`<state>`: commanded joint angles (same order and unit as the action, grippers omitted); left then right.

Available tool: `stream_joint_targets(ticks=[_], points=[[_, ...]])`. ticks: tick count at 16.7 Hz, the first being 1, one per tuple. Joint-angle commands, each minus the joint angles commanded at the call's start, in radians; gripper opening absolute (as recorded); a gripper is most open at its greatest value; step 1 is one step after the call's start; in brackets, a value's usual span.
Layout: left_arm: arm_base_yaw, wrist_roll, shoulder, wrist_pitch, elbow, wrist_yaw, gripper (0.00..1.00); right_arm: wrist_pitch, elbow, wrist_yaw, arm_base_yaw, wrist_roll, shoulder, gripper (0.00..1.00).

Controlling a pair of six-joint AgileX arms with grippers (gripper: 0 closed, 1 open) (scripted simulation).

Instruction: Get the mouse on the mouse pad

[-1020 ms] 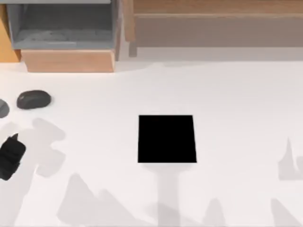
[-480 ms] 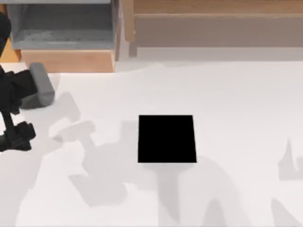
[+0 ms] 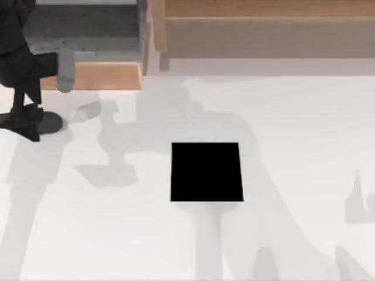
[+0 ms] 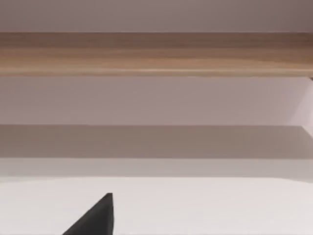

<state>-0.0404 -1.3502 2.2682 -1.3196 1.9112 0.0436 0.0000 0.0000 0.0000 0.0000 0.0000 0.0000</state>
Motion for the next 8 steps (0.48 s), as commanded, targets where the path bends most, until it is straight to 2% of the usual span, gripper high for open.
stream_joint_targets(ticks=[4,8], points=[[0.014,-0.043,0.052,-0.034,0.172,-0.032,1.00,0.000,0.000,0.000,0.000,0.000,0.000,1.00],[0.017,-0.047,0.055,-0.037,0.200,-0.039,1.00,0.000,0.000,0.000,0.000,0.000,0.000,1.00]])
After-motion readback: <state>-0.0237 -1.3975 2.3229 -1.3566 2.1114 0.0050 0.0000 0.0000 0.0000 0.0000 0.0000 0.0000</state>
